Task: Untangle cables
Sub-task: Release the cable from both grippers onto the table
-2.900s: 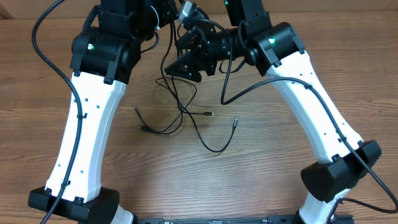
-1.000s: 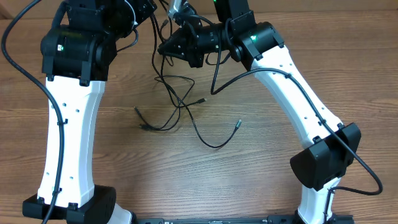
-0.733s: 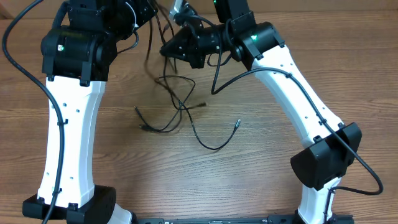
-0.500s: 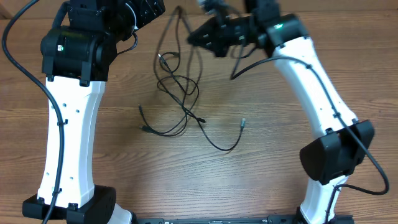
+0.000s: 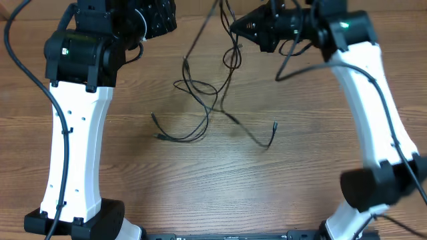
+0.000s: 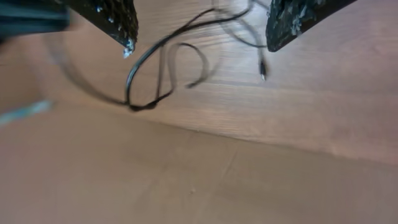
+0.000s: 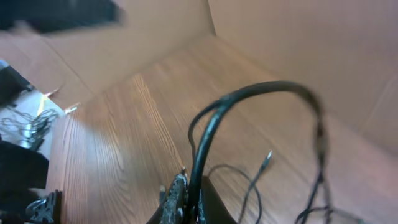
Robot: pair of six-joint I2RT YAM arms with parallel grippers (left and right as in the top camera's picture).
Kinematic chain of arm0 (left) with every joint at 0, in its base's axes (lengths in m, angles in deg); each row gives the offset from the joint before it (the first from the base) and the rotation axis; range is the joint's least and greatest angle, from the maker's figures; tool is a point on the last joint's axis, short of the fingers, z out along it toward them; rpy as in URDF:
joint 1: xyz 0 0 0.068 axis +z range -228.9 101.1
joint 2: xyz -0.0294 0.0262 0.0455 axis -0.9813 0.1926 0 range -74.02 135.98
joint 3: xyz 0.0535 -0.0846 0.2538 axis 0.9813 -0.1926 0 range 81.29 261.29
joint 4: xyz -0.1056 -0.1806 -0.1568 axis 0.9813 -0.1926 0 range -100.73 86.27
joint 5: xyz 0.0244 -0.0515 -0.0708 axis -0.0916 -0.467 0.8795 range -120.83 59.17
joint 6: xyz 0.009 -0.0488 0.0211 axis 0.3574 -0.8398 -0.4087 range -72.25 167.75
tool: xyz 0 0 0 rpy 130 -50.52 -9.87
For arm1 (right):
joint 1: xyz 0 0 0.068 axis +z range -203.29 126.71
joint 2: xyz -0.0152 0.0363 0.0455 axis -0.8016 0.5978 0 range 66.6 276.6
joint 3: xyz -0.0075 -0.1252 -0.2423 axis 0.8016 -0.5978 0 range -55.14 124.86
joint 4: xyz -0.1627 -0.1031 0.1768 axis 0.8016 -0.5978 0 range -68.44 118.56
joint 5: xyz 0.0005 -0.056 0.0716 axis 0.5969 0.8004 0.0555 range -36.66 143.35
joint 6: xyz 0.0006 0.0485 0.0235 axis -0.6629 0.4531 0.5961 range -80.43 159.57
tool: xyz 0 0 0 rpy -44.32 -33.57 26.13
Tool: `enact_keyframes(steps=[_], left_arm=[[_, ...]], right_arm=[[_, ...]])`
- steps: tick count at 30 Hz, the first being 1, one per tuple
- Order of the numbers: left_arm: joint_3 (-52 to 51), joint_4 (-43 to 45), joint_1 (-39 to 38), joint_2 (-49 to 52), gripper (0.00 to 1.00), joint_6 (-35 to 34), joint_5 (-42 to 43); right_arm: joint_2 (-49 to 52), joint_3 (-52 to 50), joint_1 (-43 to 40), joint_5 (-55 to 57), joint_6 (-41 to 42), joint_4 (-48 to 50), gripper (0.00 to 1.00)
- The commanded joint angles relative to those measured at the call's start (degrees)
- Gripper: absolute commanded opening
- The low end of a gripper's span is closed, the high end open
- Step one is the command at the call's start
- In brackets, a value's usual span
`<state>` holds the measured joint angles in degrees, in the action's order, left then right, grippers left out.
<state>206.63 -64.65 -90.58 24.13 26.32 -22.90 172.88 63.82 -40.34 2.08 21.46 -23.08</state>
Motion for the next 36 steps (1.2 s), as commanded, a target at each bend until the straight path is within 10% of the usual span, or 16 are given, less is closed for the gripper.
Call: enact_keyframes(steps=[1, 12, 23, 36], left_arm=[[-3.2, -0.3, -1.5, 0.0, 0.65, 17.4, 7.9], [-14.2, 5.1, -4.5, 0.0, 0.64, 21.7, 13.0], [-15.2, 1.0, -4.6, 0.0, 0.17, 24.5, 12.4], [-15.4, -3.8, -5.5, -1.0, 0.15, 25.4, 12.7]], right_arm=[[-7.1, 1.1, 0.2, -1.5, 1.1, 0.5, 0.04], [-12.2, 1.1, 0.2, -1.3, 4.9, -2.0, 0.04], [-12.3, 1.1, -0.5, -1.3, 4.8, -1.4, 0.04], [-14.4, 1.1, -6.9, 3.7, 4.1, -6.0, 0.04]])
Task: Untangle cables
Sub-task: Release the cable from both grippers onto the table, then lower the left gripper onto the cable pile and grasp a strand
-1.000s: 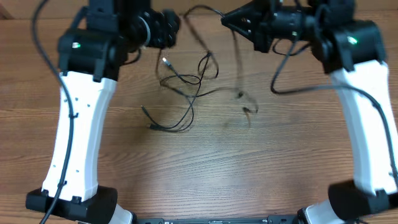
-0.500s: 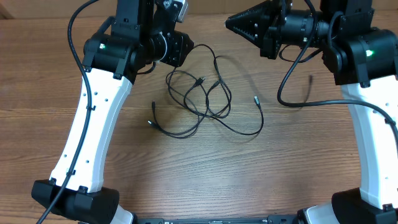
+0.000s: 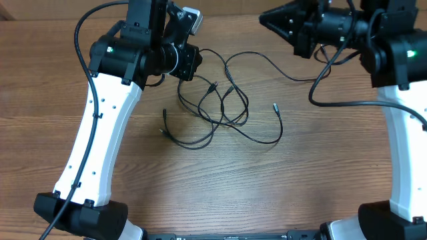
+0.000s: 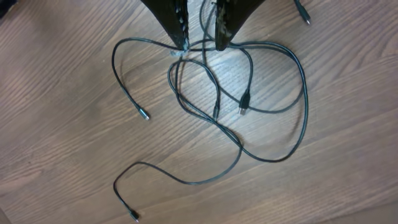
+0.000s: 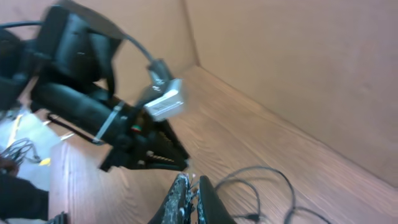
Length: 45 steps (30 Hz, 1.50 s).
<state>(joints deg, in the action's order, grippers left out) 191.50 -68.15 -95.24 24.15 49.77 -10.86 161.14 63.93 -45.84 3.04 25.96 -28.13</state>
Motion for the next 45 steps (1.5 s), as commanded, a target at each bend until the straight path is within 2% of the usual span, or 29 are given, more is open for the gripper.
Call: enact_keyframes(steps=[1, 4, 10, 16, 17, 18, 20, 21, 22, 24, 28, 32, 41, 45], left_arm=[[-0.3, -0.6, -1.1, -1.4, 0.15, 2.6, 0.6], [-0.3, -1.7, -2.1, -3.3, 0.12, 3.9, 0.4], [-0.3, -5.3, -4.2, -7.0, 0.10, 4.9, 0.4], [-0.3, -8.3, -6.7, -9.4, 0.08, 4.9, -2.2], [-0.3, -8.7, -7.1, -9.5, 0.08, 4.9, -2.9], [-0.3, -9.0, -7.5, -9.5, 0.09, 4.8, -3.6], [-0.3, -9.6, -8.1, -9.4, 0.13, 4.8, -4.0], [-0.4, -9.8, -8.1, -9.4, 0.14, 4.8, -4.0], [-0.5, -9.9, -8.1, -9.4, 0.15, 4.8, -4.1], [-1.2, -9.9, -8.1, -9.4, 0.15, 4.8, -4.3], [-4.3, -9.4, -8.1, -9.4, 0.13, 2.4, -9.1], [-9.9, -7.9, -8.1, -9.5, 0.11, 0.3, -9.2], [-28.9, 4.4, -12.0, -11.0, 0.09, -6.3, -9.0], [-35.8, 9.7, -15.2, -11.0, 0.11, -9.1, -9.1]], right_arm=[[-3.2, 1.0, -1.8, 3.4, -0.7, -1.7, 0.04], [-5.2, 1.0, -2.7, 5.3, -3.4, -4.7, 0.04], [-9.6, 1.0, -3.0, 16.1, -4.9, -10.4, 0.04], [-11.6, 1.0, -3.0, 19.5, -4.8, -14.5, 0.06], [-11.6, 1.0, -3.0, 19.8, -4.7, -15.2, 0.16], [-11.5, 1.0, -3.0, 19.8, -4.4, -16.2, 0.40], [-11.1, 1.0, -3.0, 19.9, -4.4, -18.0, 0.73], [-10.8, 1.0, -3.0, 19.9, -4.4, -18.8, 0.84], [-10.5, 1.0, -3.0, 19.8, -4.4, -19.5, 0.90], [-9.5, 1.0, -3.0, 19.8, -4.4, -20.9, 0.96], [-7.4, 0.9, -3.0, 19.9, -1.6, -23.2, 0.98], [-5.3, 0.9, -3.0, 20.7, 0.3, -25.4, 0.98], [-4.5, 0.9, -3.0, 31.6, 10.7, -25.6, 0.98], [-4.5, 0.9, -3.0, 31.6, 10.8, -25.5, 0.99]])
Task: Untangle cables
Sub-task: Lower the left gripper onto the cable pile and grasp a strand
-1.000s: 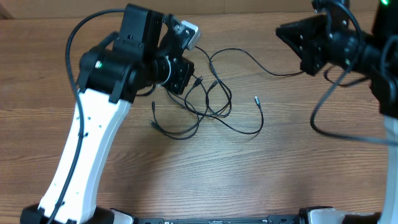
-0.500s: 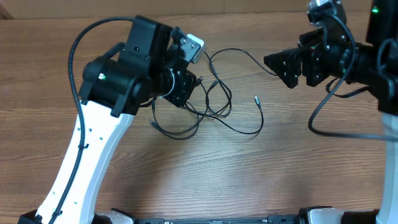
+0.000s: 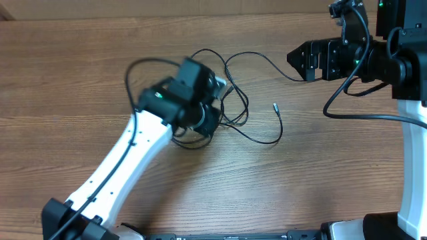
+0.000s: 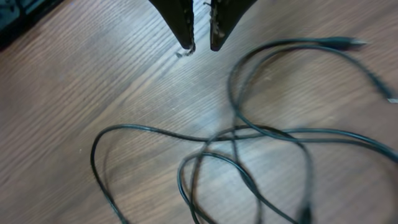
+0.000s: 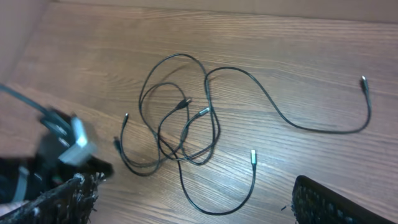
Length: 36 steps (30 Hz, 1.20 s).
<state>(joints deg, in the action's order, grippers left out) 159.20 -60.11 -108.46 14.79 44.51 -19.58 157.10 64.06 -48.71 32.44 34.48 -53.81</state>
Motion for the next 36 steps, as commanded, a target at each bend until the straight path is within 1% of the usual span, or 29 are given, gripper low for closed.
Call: enact_keyframes(steps=[1, 5, 8, 9, 11, 12, 15, 16, 17, 18, 19, 21, 23, 25, 27, 29, 32, 33, 36], left_arm=[[-5.1, 3.3, -2.9, -1.6, 0.12, -4.9, -0.8], [-9.2, 7.6, -5.4, -1.6, 0.12, -11.8, -5.9], [-9.7, 7.6, -6.1, -1.6, 0.13, -20.4, -11.5], [-9.7, 7.6, -6.1, -1.6, 0.13, -23.7, -12.2], [-9.7, 7.8, -6.1, -1.5, 0.10, -29.0, -12.4], [-9.7, 7.8, -6.1, -1.5, 0.05, -31.4, -13.2], [-10.0, 7.6, -6.1, -1.0, 0.04, -41.3, -19.1], [-10.4, 7.6, -6.0, -0.7, 0.09, -44.7, -20.8], [-10.8, 7.6, -6.0, 0.0, 0.43, -49.3, -22.4], [-11.0, 7.6, -6.0, 0.5, 0.57, -51.9, -22.9], [-11.1, 7.6, -5.9, 1.1, 0.61, -55.6, -23.6], [-11.1, 8.3, -5.5, 2.9, 0.61, -62.2, -23.7], [-11.1, 10.0, -5.2, 4.9, 0.58, -66.7, -23.6], [-11.1, 13.5, -5.2, 7.4, 0.57, -67.5, -22.9], [-11.1, 17.5, -5.2, 10.0, 0.57, -66.4, -21.2], [-11.1, 21.7, -5.2, 12.7, 0.58, -63.8, -19.8], [-11.1, 25.4, -4.9, 15.8, 0.57, -63.4, -18.8], [-11.1, 26.2, -4.8, 16.5, 0.54, -63.1, -18.7], [-11.1, 28.0, -4.2, 17.6, 0.34, -59.6, -18.2]], right_arm=[[-0.5, 0.8, -0.1, 2.2, 2.3, 0.2, 0.98], [-0.5, 0.8, -0.1, 0.5, 2.3, 0.2, 0.98], [-0.5, 0.8, -0.1, 0.2, 2.3, 0.2, 0.98], [-0.5, 0.8, -0.1, 0.2, 2.3, 0.2, 0.99], [-0.5, 0.8, -0.1, -0.2, 2.1, 0.4, 0.99], [-0.5, 0.8, -0.1, -0.9, 2.1, 0.5, 0.99], [-0.5, 0.8, 0.0, -4.6, 1.6, 0.6, 0.99], [-0.5, 0.8, 0.0, -5.4, 1.6, 0.6, 0.99], [-0.5, 0.8, 0.1, -5.8, 1.6, 0.6, 0.99], [-0.5, 0.8, 0.3, -5.8, 1.6, 0.6, 0.99], [-0.5, 0.8, 0.6, -5.8, 1.2, 0.5, 0.99], [-0.5, 0.8, 1.4, -6.2, 0.3, 0.6, 0.99], [-0.5, 0.8, 2.4, -6.2, 0.3, 0.6, 0.99], [-0.5, 0.8, 3.5, -6.2, 0.3, 0.6, 0.99], [-0.5, 0.8, 4.6, -6.2, 0.1, 0.6, 0.99], [-0.5, 0.8, 5.9, -6.2, -0.8, 0.6, 0.99], [-0.7, 0.8, 7.5, -6.2, -1.0, 0.6, 0.99], [-0.8, 0.8, 7.8, -6.2, -1.2, 0.6, 1.00], [-1.5, 0.8, 8.0, -6.2, -1.3, 0.9, 1.00]])
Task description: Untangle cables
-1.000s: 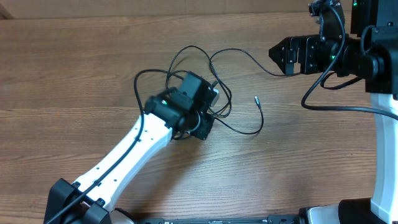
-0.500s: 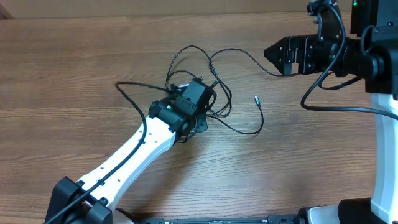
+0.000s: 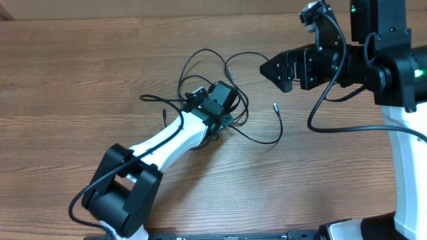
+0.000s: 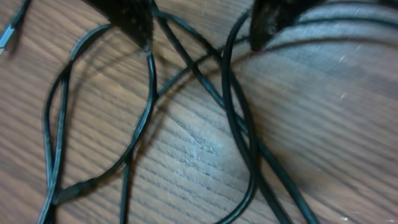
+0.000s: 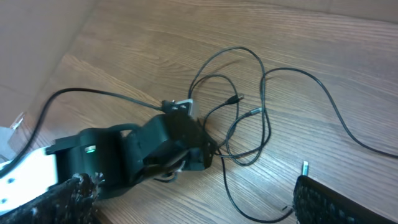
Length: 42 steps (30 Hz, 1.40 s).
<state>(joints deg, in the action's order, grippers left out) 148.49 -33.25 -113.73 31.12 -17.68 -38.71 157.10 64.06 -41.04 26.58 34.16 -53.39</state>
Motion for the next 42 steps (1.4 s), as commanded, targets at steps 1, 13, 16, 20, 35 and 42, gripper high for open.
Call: enact_keyframes(steps=[1, 13, 16, 20, 35, 42], left_arm=[[-0.4, 1.3, 1.3, 1.3, 0.32, 3.7, 0.9], [-0.4, 0.8, 5.8, 1.3, 0.49, 10.4, 1.6], [-0.4, 0.9, 5.9, 1.3, 0.25, 10.4, 1.9], [-0.4, 1.1, 5.9, 1.3, 0.04, 10.4, 1.9], [3.5, 0.1, 6.0, -1.1, 0.04, 20.9, 11.1], [19.3, -13.9, 9.1, -8.4, 0.04, 32.4, 13.5]], right_arm=[[-1.7, 0.8, 0.3, -0.3, -1.0, 0.5, 1.00], [-6.9, 0.8, 0.3, -0.3, -1.1, 1.2, 1.00], [-8.3, 0.8, 0.3, -0.3, -1.1, 1.3, 1.00], [-9.9, 0.8, 0.3, -0.3, -1.1, 1.3, 1.00], [-12.4, 0.8, 0.3, 7.4, -1.0, 1.5, 1.00], [-12.3, 0.8, 0.3, 12.1, -1.0, 1.5, 1.00]])
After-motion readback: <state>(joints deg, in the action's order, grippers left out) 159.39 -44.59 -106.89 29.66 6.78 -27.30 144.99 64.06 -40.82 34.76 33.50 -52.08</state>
